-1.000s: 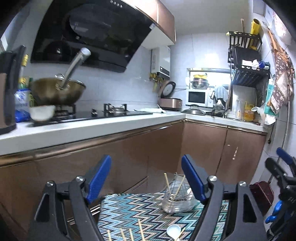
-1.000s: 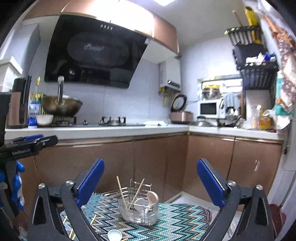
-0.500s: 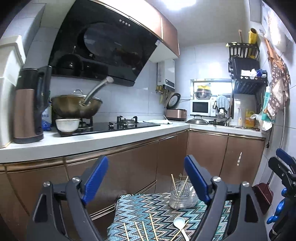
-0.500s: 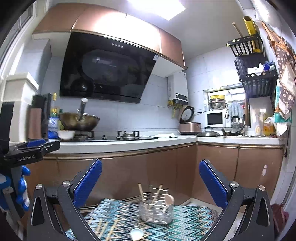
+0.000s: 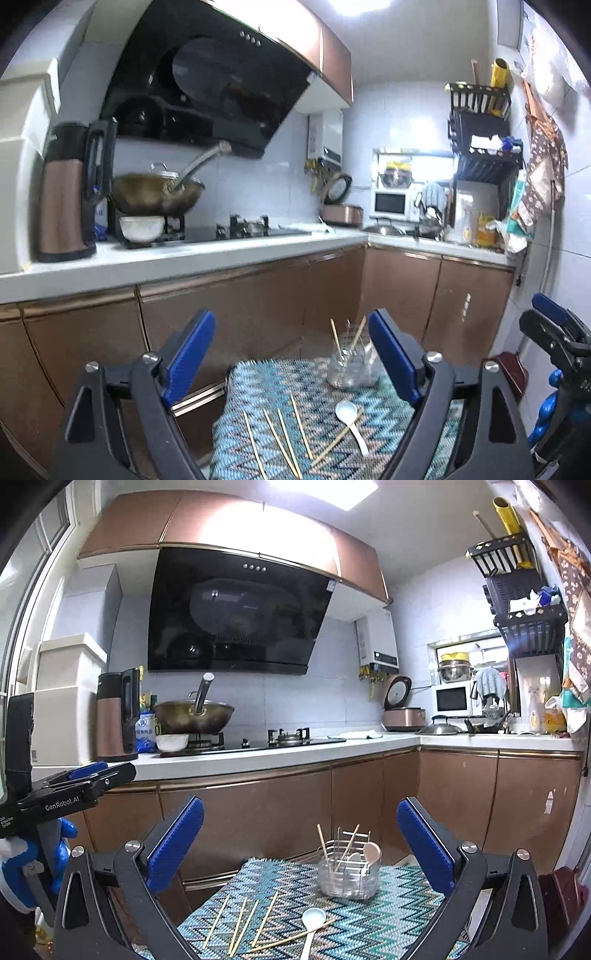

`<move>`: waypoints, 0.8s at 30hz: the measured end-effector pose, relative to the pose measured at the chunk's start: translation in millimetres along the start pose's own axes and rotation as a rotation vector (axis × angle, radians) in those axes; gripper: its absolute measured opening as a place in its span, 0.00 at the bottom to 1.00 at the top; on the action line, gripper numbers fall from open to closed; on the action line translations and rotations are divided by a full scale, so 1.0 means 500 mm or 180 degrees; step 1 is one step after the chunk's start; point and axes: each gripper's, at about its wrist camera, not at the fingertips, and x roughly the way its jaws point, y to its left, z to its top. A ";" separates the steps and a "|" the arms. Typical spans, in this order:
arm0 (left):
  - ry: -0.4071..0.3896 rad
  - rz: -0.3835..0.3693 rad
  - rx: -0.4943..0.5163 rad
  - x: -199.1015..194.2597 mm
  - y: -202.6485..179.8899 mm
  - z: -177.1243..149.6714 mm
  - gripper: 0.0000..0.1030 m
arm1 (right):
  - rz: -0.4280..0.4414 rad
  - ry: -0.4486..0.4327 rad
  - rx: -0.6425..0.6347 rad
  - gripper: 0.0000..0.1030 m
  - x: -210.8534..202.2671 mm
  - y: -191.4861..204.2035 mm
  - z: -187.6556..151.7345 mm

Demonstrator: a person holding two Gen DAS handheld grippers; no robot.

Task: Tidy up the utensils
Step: 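Raise both tools from the holder and move back toward the cloth, then grasp a chopstick beside a spoon with the right tool while the left tool grasps a chopstick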

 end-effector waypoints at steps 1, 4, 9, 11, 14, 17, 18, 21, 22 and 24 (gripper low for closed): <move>0.0037 0.0003 -0.0005 0.003 0.001 -0.004 0.83 | 0.0008 0.0019 0.0011 1.00 0.002 0.000 -0.003; 0.0203 -0.0042 -0.0052 0.025 0.009 -0.020 0.82 | 0.0077 0.0147 0.0055 1.00 0.015 -0.003 -0.016; 0.0476 -0.0040 -0.0127 0.076 0.017 -0.057 0.82 | 0.0138 0.0361 0.0182 0.99 0.049 -0.020 -0.049; 0.0598 -0.0012 -0.0141 0.106 0.021 -0.078 0.82 | 0.0155 0.0482 0.0247 0.98 0.072 -0.033 -0.068; 0.0825 -0.0002 -0.0196 0.157 0.032 -0.113 0.82 | 0.0198 0.0695 0.0368 0.94 0.109 -0.054 -0.099; 0.1096 -0.0013 -0.0285 0.214 0.044 -0.152 0.82 | 0.0278 0.0957 0.0619 0.87 0.155 -0.087 -0.140; 0.1200 -0.0024 -0.0328 0.238 0.050 -0.168 0.82 | 0.0282 0.1059 0.0713 0.84 0.173 -0.099 -0.157; 0.1421 -0.0045 -0.0429 0.295 0.065 -0.209 0.80 | 0.0324 0.1363 0.0993 0.73 0.227 -0.127 -0.214; 0.1476 -0.0060 -0.0457 0.309 0.069 -0.220 0.76 | 0.0356 0.1470 0.1100 0.70 0.246 -0.134 -0.235; 0.1649 -0.0097 -0.0540 0.349 0.082 -0.247 0.70 | 0.0399 0.1656 0.1297 0.63 0.282 -0.147 -0.270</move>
